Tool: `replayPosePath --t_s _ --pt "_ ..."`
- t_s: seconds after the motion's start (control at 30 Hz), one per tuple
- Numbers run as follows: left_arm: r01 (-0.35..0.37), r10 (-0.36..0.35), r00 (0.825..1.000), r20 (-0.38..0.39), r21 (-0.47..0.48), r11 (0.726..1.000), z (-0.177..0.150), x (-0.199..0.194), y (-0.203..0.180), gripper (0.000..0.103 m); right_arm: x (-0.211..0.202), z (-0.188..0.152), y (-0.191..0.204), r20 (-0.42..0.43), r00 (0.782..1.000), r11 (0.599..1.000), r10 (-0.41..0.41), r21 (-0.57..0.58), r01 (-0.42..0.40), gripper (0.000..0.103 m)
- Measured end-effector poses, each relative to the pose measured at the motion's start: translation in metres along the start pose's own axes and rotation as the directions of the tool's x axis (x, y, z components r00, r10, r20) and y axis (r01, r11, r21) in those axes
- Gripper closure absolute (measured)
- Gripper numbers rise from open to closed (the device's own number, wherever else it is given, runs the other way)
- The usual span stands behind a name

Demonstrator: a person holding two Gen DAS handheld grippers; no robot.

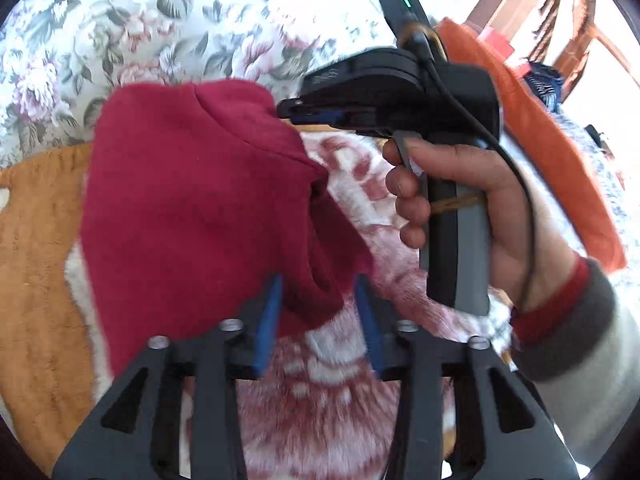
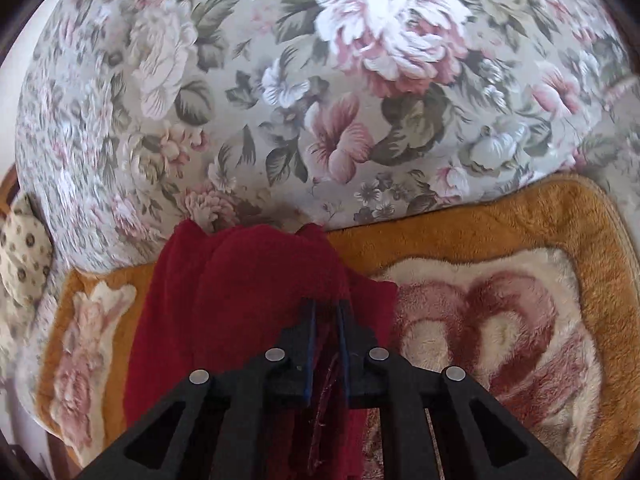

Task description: Fold small clothes

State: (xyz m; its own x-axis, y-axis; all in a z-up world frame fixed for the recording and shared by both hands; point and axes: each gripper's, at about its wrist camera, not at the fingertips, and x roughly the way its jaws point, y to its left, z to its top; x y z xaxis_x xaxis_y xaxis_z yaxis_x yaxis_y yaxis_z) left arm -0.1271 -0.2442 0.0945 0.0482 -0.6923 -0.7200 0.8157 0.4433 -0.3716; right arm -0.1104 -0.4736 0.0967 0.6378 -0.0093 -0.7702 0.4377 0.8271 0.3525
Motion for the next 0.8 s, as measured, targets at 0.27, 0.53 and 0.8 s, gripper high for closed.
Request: replayPosePath --t_s 0.27,0.53,0.8 --pt "-0.181 0.182 0.975 0.124 -0.018 0.983 -0.010 -0.058 0.023 0.043 -0.060 -0.049 0.034 -0.085 0.993 0.992 0.083 -0.090 -0.091 0.065" --pt "-0.230 0.238 0.971 0.037 -0.157 0.960 -0.022 -0.036 0.063 0.043 -0.013 -0.090 0.032 -0.172 0.980 0.995 0.103 0.002 -0.104 0.057" --pt "-0.233 0.237 0.970 0.051 -0.075 0.970 -0.024 -0.032 0.045 0.043 -0.061 -0.085 0.044 0.004 1.000 0.986 0.005 -0.169 -0.004 0.088"
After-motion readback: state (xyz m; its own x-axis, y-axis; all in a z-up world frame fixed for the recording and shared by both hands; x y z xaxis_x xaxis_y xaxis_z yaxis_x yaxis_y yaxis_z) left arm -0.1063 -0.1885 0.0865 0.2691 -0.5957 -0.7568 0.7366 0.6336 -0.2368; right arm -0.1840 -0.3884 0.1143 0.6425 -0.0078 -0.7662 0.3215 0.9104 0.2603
